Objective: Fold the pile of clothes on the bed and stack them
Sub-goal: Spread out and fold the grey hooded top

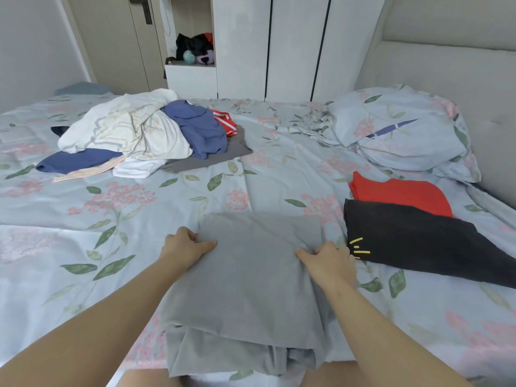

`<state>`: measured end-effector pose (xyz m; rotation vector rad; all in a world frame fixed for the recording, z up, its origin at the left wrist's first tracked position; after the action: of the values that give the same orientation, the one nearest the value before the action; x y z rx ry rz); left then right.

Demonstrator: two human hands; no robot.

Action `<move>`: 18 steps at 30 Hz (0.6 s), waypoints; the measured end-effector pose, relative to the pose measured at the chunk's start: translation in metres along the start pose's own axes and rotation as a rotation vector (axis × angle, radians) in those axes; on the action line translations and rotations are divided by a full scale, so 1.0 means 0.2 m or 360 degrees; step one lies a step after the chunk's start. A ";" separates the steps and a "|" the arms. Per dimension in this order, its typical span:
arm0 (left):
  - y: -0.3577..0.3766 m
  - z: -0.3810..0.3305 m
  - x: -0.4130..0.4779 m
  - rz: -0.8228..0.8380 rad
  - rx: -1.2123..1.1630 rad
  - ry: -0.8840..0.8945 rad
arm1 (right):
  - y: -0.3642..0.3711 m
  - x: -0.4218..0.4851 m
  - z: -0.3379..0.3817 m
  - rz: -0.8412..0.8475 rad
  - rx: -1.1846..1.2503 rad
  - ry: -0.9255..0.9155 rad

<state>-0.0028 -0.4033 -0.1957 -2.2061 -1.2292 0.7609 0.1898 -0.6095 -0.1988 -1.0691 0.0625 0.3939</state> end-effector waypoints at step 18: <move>-0.01 0.07 -0.31 0.0124 0.0488 0.0012 | 0.03 -0.22 -0.01 0.0607 0.1251 0.0159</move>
<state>-0.0411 -0.4548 -0.1901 -2.0110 -0.9548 0.9056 0.1476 -0.6201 -0.1949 -0.2903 0.4765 0.5929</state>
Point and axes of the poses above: each hand's wrist, its own x-axis towards the middle knuckle, its own y-axis out of the palm, z = x × y, the point moved 2 cm from there along x, towards the middle knuckle, and after that the axes turned 6 degrees about y, right-handed, at the moved point
